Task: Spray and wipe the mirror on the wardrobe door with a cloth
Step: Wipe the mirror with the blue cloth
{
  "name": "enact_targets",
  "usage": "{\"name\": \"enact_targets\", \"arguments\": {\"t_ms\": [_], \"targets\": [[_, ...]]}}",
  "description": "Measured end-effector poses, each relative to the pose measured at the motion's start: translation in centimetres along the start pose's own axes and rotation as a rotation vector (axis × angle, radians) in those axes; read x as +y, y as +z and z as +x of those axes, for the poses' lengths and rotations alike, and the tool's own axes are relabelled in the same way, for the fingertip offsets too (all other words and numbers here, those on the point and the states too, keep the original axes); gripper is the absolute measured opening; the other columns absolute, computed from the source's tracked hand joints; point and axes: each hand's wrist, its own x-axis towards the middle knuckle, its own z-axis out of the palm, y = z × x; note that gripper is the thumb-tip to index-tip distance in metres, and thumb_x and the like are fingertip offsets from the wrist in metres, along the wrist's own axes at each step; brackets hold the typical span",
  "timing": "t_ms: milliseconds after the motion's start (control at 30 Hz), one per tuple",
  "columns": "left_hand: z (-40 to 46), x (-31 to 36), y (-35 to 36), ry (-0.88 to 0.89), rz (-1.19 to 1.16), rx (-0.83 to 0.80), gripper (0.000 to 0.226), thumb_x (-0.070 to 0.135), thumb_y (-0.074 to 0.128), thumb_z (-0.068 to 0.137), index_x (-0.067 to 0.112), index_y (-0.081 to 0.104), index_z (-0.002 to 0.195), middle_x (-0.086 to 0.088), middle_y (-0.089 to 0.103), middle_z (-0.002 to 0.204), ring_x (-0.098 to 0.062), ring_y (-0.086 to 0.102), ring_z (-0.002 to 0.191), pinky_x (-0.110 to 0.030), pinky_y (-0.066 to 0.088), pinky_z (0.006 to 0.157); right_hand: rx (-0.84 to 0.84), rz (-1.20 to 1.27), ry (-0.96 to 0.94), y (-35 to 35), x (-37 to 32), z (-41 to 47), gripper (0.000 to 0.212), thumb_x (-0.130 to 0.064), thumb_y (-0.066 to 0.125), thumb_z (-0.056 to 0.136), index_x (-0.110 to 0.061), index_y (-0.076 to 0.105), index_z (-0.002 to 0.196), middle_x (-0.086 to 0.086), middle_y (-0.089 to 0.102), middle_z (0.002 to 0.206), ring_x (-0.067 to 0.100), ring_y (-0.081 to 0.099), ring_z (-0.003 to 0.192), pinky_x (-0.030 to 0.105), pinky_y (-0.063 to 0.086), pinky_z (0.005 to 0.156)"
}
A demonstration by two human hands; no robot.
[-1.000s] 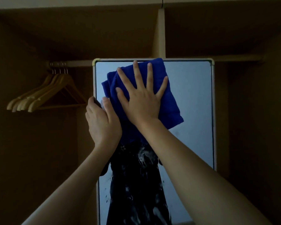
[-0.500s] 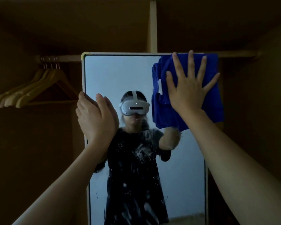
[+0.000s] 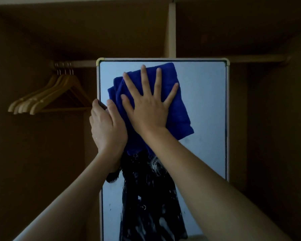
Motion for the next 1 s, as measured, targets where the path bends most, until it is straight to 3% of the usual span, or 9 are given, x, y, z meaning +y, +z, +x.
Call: {"name": "enact_targets", "arguments": {"t_ms": [133,433,533,633,700,800,1000], "targets": [[-0.1,0.0,0.3,0.001,0.028,0.007,0.061,0.048,0.020,0.103,0.010,0.024,0.151,-0.011,0.035,0.153,-0.027,0.032,0.140,-0.048,0.030,0.112,-0.016,0.011,-0.024,-0.4,2.4,0.5,0.057,-0.062,0.017,0.098,-0.048,0.004,0.151,-0.003,-0.003,0.163,0.032,-0.012,0.148,0.069,-0.013,0.107],[-0.3,-0.1,1.5,0.037,0.184,0.035,0.067,0.041,0.035,0.101,0.002,0.017,0.151,-0.018,0.029,0.154,-0.033,0.028,0.140,-0.047,0.029,0.109,0.051,-0.015,0.196,-2.2,12.5,1.1,0.056,-0.063,0.015,0.097,-0.049,0.004,0.150,-0.004,-0.002,0.163,0.032,-0.009,0.149,0.070,-0.007,0.109],[-0.3,0.4,1.8,0.082,0.217,0.073,0.066,0.038,0.036,0.100,0.003,0.015,0.153,-0.015,0.019,0.159,-0.030,0.017,0.146,-0.050,0.020,0.116,0.064,-0.024,0.178,-2.1,13.0,1.0,0.056,-0.063,0.016,0.097,-0.049,0.006,0.150,-0.004,0.000,0.163,0.032,-0.008,0.149,0.070,-0.007,0.109],[-0.1,1.8,2.6,0.278,0.288,0.044,0.060,0.034,0.032,0.101,0.011,0.017,0.154,-0.004,0.009,0.163,-0.019,-0.001,0.150,-0.048,-0.005,0.120,0.069,-0.023,0.172,-2.0,13.1,1.0,0.056,-0.063,0.016,0.097,-0.049,0.006,0.150,-0.004,0.000,0.163,0.031,-0.008,0.149,0.069,-0.008,0.109],[0.0,2.9,3.6,0.488,0.377,-0.043,0.055,0.035,0.029,0.102,0.018,0.020,0.154,0.001,0.009,0.163,-0.014,-0.004,0.150,-0.045,-0.012,0.119,0.072,-0.029,0.172,-2.0,13.3,1.0,0.056,-0.063,0.015,0.097,-0.049,0.006,0.150,-0.004,0.000,0.163,0.031,-0.008,0.149,0.069,-0.008,0.109],[-0.1,4.2,5.0,0.691,0.480,-0.145,0.053,0.038,0.022,0.103,0.024,0.020,0.155,0.003,0.012,0.163,-0.014,0.000,0.151,-0.046,-0.010,0.120,0.079,-0.036,0.174,-1.8,13.4,0.8,0.056,-0.063,0.015,0.097,-0.049,0.006,0.150,-0.004,0.001,0.163,0.031,-0.007,0.149,0.068,-0.008,0.109],[-1.0,5.0,6.1,0.794,0.494,-0.189,0.053,0.031,0.023,0.102,0.021,0.026,0.153,-0.002,0.022,0.161,-0.019,0.010,0.150,-0.050,-0.001,0.121,0.092,-0.035,0.221,-1.3,14.2,-1.4,0.056,-0.063,0.015,0.098,-0.048,0.007,0.151,-0.003,0.004,0.163,0.031,-0.005,0.149,0.069,-0.006,0.109]]}}
